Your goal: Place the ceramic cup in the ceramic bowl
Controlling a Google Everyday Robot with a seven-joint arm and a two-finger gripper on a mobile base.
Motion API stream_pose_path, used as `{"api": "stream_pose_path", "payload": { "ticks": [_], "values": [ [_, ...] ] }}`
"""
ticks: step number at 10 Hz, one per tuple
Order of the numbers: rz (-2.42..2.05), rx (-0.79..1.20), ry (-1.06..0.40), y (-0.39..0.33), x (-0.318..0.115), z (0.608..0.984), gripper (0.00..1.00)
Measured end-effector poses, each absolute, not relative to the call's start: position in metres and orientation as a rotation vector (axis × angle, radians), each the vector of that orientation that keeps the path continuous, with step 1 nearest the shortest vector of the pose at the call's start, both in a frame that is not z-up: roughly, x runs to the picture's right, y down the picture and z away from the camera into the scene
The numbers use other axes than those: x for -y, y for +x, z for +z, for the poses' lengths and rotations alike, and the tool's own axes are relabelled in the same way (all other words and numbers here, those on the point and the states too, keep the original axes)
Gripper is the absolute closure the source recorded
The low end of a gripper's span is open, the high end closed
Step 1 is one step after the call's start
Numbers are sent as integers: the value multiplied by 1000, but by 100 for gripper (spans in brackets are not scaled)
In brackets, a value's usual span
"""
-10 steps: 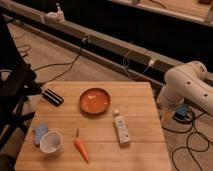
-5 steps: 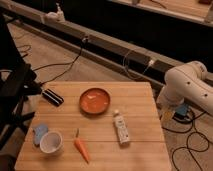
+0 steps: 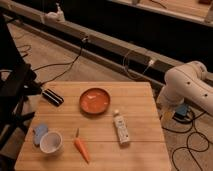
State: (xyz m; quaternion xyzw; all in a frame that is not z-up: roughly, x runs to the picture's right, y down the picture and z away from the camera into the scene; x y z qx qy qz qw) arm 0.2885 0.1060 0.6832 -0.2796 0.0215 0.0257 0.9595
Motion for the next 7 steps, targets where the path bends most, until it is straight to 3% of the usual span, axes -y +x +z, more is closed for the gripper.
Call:
{"api": "stream_pose_path", "payload": {
  "ticks": [7],
  "values": [
    [92, 40, -546, 252, -85, 684, 35]
  ]
}}
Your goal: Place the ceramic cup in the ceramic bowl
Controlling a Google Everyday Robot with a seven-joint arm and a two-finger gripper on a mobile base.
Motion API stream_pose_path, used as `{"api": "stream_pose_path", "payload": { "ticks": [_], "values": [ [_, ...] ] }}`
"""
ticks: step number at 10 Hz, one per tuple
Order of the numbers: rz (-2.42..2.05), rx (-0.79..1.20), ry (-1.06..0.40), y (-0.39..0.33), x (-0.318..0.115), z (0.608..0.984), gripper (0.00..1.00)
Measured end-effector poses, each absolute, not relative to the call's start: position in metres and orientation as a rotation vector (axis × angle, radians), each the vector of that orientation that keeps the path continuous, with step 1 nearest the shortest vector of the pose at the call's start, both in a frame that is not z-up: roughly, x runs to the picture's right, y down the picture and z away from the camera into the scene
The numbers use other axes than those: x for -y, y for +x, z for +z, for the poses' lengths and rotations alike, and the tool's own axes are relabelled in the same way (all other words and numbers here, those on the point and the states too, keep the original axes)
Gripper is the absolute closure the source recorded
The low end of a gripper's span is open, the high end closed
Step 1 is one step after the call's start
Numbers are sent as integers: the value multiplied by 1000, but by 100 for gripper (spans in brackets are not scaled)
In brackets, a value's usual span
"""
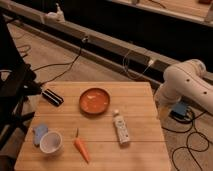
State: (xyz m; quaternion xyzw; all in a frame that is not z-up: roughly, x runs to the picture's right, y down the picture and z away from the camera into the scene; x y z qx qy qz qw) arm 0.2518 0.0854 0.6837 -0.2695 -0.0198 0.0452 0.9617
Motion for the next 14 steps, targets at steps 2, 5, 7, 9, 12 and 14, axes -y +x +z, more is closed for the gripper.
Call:
{"api": "stream_pose_path", "payload": {
  "ticks": [2, 5, 7, 9, 12, 14],
  "values": [
    [110, 86, -538, 217, -69, 686, 35],
    [197, 128, -524, 151, -42, 702, 35],
    [295, 139, -536, 104, -37, 712, 35],
    [332, 143, -542, 86, -36, 715, 35],
    [350, 129, -558, 89, -38, 718, 35],
    [362, 150, -574, 65, -34, 723, 35]
  ]
}}
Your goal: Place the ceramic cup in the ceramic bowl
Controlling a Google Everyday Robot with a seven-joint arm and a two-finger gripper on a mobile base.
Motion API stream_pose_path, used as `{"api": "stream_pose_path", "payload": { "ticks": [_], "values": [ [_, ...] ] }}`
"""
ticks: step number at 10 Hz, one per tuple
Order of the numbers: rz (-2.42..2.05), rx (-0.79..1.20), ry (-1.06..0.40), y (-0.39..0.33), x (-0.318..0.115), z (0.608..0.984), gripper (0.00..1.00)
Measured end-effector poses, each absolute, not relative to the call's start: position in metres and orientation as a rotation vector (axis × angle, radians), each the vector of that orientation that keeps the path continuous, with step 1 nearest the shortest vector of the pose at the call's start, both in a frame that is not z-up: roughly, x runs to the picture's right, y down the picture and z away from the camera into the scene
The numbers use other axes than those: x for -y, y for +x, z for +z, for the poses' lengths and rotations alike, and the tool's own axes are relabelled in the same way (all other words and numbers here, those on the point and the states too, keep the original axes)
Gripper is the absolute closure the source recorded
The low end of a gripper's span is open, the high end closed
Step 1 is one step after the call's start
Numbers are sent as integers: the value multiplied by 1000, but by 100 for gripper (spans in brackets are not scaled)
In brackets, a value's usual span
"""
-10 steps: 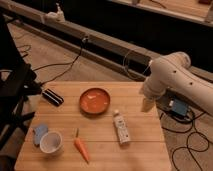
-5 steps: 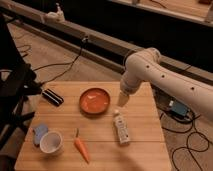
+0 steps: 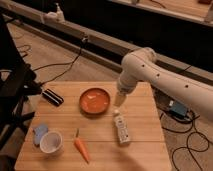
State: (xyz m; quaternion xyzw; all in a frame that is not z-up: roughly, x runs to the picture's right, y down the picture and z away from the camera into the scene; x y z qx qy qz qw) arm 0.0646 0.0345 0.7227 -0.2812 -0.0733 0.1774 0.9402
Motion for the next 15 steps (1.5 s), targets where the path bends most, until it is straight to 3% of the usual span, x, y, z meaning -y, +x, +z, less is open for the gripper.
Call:
{"api": "stream_pose_path", "payload": {
  "ticks": [6, 10, 15],
  "values": [
    [512, 453, -688, -46, -28, 725, 35],
    [396, 455, -723, -94, -76, 735, 35],
    [375, 458, -728, -97, -82, 731, 35]
  ]
}}
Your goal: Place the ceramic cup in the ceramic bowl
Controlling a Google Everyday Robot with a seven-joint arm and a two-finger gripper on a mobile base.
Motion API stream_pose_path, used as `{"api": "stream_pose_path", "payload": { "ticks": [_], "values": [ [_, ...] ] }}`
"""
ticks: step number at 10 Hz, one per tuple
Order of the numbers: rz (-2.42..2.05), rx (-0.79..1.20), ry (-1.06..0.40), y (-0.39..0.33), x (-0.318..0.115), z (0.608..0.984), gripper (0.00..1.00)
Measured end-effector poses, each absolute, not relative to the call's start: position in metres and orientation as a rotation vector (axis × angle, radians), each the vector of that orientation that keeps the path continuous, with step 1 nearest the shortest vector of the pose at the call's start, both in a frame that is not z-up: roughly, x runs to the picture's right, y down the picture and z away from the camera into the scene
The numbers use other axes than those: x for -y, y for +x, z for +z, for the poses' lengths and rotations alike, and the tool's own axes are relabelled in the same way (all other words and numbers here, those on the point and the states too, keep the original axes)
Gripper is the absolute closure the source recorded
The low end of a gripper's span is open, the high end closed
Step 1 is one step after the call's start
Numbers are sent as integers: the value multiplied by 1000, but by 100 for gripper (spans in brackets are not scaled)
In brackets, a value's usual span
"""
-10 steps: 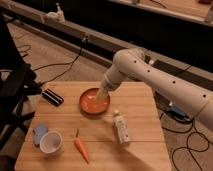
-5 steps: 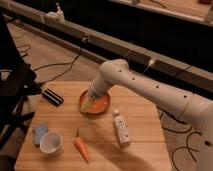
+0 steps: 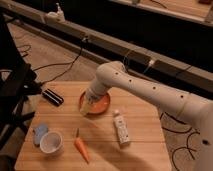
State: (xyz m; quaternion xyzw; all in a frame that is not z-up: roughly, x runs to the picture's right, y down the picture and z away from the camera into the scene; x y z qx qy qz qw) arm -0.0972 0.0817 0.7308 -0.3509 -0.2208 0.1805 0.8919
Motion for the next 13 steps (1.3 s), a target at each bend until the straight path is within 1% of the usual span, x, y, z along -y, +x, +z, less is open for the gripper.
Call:
{"api": "stream_pose_path", "payload": {
  "ticks": [7, 11, 13],
  "values": [
    [300, 576, -790, -166, -113, 713, 35],
    [169, 653, -856, -227, -146, 698, 35],
    [121, 688, -858, -253, -159, 694, 35]
  ]
}}
